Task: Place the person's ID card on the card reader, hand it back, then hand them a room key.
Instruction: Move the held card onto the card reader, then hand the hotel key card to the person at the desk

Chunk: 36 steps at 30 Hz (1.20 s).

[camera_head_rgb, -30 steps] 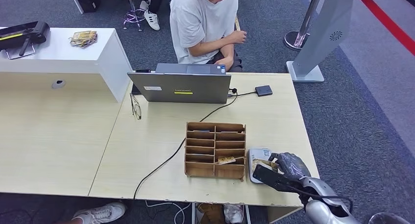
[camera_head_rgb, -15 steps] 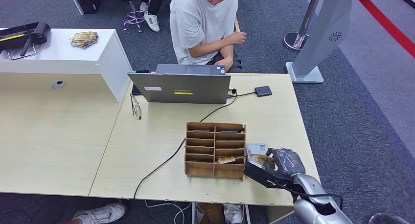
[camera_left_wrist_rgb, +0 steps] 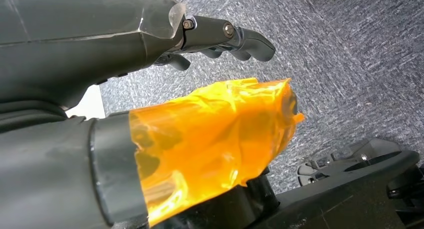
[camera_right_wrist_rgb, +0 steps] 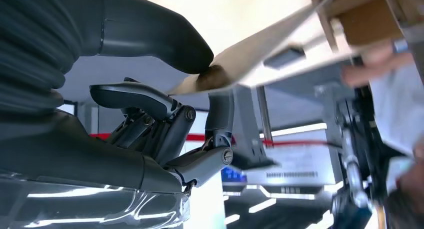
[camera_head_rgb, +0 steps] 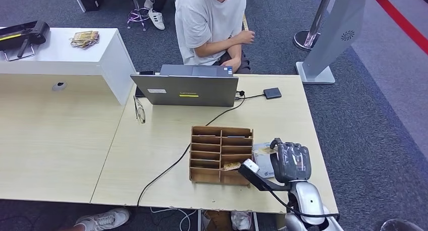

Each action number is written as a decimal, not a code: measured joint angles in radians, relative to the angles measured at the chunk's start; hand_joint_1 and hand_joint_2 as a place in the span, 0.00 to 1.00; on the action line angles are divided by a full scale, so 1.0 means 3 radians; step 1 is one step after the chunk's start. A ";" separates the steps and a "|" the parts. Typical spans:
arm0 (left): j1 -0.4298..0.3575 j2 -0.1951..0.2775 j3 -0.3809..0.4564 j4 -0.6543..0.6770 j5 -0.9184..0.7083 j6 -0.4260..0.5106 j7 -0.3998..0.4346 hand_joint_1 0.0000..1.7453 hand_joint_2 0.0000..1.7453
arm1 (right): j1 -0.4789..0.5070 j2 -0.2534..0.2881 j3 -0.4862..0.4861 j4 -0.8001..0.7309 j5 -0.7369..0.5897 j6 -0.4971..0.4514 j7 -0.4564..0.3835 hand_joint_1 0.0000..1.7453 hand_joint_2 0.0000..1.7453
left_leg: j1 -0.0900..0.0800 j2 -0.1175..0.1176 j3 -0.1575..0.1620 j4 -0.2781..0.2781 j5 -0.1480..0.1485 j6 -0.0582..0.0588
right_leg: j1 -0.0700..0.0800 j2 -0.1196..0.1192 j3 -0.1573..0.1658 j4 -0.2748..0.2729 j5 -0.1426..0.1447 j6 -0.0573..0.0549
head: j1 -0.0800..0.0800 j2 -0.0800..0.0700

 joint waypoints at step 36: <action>0.0000 0.0002 0.0004 0.0000 0.0033 -0.0002 -0.0057 0.00 0.00 | -0.0132 0.0389 0.0288 -0.0780 -0.0558 -0.0280 -0.0682 1.00 1.00 | 0.0000 0.0000 -0.0015 0.0000 0.0000 -0.0001 | 0.0000 0.0000 -0.0013 0.0001 -0.0001 0.0000 | 0.0000 0.0000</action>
